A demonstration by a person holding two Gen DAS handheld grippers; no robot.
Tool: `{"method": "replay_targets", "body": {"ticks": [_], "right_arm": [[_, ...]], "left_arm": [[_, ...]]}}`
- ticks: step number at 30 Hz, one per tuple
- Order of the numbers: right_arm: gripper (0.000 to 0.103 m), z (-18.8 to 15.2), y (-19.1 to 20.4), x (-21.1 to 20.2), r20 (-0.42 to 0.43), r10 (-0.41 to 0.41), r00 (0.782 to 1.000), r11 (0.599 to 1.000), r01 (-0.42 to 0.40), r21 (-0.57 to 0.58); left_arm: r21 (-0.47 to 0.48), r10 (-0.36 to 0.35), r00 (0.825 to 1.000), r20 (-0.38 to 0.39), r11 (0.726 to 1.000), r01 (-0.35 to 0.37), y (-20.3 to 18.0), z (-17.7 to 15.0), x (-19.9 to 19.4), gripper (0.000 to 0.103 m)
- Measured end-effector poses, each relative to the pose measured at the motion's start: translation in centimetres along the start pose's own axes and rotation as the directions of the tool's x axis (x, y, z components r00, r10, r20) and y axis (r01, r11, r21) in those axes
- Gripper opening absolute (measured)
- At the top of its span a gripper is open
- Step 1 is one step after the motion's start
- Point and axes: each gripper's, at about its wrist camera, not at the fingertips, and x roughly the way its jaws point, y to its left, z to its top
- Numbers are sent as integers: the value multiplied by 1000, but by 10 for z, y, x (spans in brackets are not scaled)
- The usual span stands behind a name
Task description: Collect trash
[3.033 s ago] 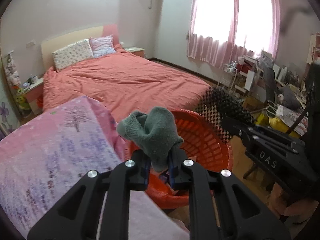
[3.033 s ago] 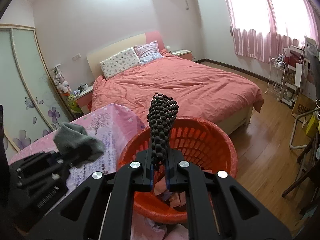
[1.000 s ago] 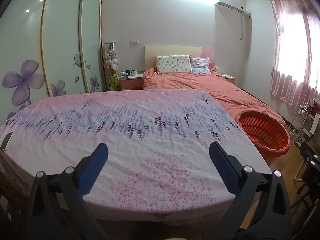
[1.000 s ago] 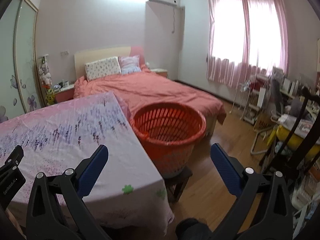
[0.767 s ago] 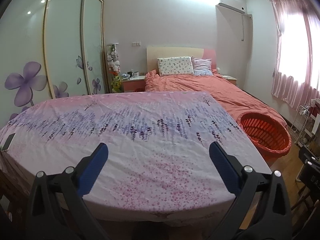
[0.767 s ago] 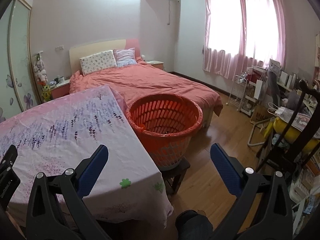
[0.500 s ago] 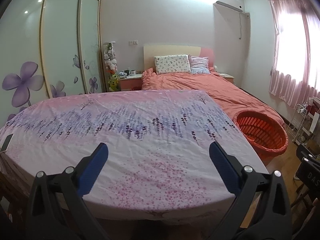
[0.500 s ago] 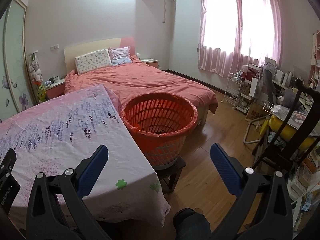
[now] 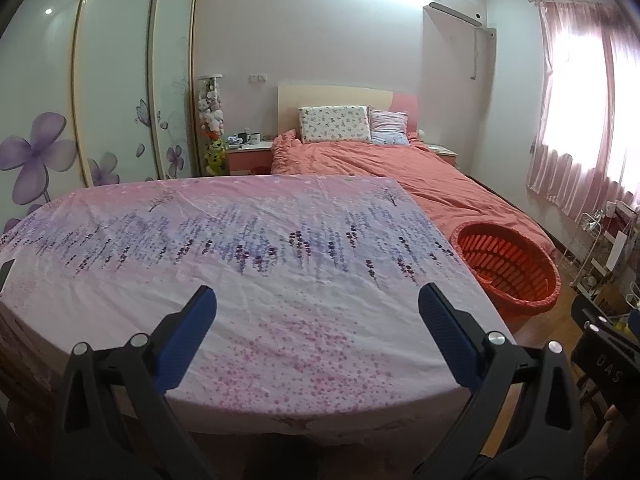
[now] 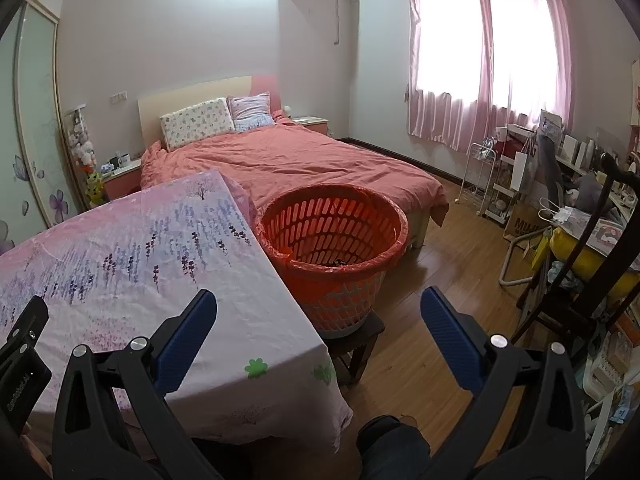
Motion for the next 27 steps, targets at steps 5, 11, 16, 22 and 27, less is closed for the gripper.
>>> {"method": "replay_targets", "body": {"ticks": [5,11,16,22,27], "right_arm": [[101,1,0,-2,7,1,1000,1000,-1,0],[101,1,0,-3,9,0,1000,1000,0,2],[101,3,1,-3,13,-1,1000,1000,1,3],[101,3,0,-3,12,2,1000,1000,-2,1],[101,4,0,-3,13,0,1000,1000,0,1]], "left_arm": [[-2,-19,1000,7,1000,19,-3,1,-4,99],[14,-19,1000,22,1000,19,-7,3,-8,99],[38,42,998,38,998,-44,-10,4,-10,99],[51,101,994,43,993,-103,-11,5,-10,99],[62,98,995,37,993,-100,-13,5,-9,99]]}}
